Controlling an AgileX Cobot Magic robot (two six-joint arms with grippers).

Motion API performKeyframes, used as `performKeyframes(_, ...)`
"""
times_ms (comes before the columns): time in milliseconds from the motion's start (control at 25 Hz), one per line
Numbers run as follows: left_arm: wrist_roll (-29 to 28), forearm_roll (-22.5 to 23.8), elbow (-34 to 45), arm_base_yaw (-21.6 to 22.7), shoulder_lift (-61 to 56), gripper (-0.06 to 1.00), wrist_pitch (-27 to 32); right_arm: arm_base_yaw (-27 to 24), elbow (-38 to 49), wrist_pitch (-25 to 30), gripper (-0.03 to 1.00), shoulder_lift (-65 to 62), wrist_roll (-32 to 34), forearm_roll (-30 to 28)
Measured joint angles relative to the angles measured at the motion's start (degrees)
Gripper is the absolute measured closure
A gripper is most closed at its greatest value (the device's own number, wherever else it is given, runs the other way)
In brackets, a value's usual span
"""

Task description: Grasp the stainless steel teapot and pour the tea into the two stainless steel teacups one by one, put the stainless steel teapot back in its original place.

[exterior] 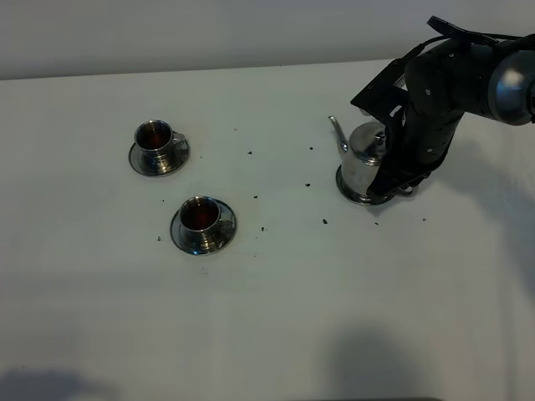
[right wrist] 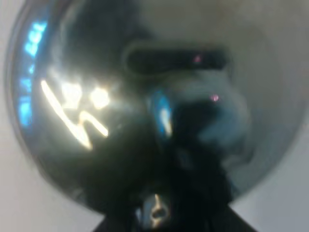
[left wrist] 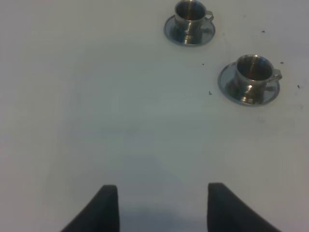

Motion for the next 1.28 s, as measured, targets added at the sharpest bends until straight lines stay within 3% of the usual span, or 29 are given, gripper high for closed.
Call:
performKeyframes(400, 0.00, 0.00, 0.00, 0.00, 0.00, 0.49, 0.00, 0.00, 0.00, 1.21, 0.58, 0.00, 1.28, 0.12)
performKeyframes(680, 0.00, 0.00, 0.00, 0.00, 0.00, 0.49, 0.00, 0.00, 0.00, 8.13, 0.55, -1.68, 3.80, 0.08)
performKeyframes(1000, 0.00, 0.00, 0.00, 0.00, 0.00, 0.49, 0.00, -0.01, 0.00, 22.55, 0.55, -11.94, 9.69, 0.15)
performKeyframes(1280, 0.00, 0.00, 0.00, 0.00, 0.00, 0.49, 0.00, -0.01, 6.64, 23.92, 0.55, -23.91, 12.23, 2.48)
